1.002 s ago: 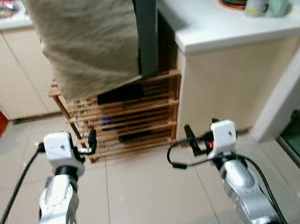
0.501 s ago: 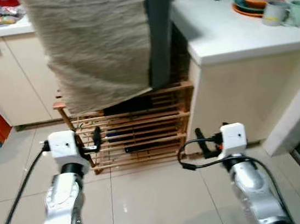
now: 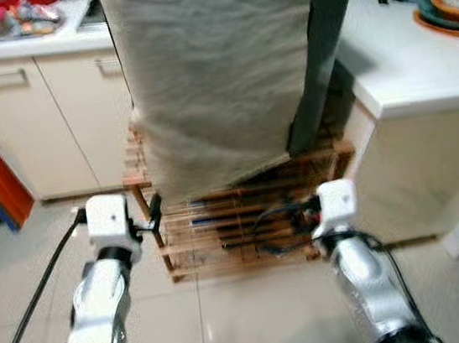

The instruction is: Restocking fridge

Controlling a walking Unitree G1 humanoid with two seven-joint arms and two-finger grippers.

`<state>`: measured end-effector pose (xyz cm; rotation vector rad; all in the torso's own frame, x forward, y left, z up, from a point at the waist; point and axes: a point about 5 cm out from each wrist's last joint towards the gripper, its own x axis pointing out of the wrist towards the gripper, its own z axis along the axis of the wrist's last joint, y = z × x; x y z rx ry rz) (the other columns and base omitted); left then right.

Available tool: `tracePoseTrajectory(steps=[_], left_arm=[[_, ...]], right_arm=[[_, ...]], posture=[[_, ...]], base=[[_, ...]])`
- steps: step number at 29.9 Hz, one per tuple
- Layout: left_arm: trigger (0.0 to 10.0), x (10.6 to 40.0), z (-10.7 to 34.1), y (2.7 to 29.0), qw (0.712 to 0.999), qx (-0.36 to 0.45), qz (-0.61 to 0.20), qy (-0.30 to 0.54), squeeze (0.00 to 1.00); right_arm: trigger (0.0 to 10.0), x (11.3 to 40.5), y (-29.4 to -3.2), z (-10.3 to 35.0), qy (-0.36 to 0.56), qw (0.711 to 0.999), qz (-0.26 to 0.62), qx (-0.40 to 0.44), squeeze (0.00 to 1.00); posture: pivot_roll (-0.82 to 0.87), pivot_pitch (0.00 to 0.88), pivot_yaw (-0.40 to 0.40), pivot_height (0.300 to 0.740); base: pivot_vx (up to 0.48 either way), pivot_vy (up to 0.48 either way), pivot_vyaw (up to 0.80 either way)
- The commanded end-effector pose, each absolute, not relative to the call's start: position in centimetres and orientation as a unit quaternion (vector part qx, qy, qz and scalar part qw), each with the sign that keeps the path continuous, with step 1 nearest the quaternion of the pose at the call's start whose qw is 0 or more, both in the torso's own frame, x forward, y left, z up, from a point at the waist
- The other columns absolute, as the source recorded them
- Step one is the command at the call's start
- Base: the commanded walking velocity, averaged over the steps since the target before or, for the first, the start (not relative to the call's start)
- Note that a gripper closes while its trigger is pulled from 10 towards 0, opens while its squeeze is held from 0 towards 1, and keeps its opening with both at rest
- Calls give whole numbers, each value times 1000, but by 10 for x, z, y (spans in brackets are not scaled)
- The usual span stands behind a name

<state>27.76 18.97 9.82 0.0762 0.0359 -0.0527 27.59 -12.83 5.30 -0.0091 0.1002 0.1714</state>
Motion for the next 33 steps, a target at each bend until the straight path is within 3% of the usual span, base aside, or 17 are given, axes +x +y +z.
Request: tracePoseTrajectory(steps=[1,17,22,27,33], left_arm=[[10000,279,98,184,998,38,-38,17,0],[10000,277,103,197,999,45,3,6,0],[10000,280,105,199,999,41,19,-3,0],[10000,281,107,193,999,51,5,-7,0],[10000,278,116,172,996,27,-74,-43,0]], right_arm=[[10000,276,-137,53,48,996,70,-9,0],[10000,277,-131,52,51,995,80,-4,0],[10000,278,-129,53,49,995,89,-9,0],[10000,280,-131,54,46,995,87,-11,0],[10000,281,-130,55,44,995,88,-8,0]], posture=[[-79,0,-7,740],[-66,0,-8,740],[-65,0,-15,740],[-67,0,-18,740],[-62,0,-22,740]], base=[[398,266,719],[396,269,114],[0,0,0],[0,0,0],[0,160,-225]])
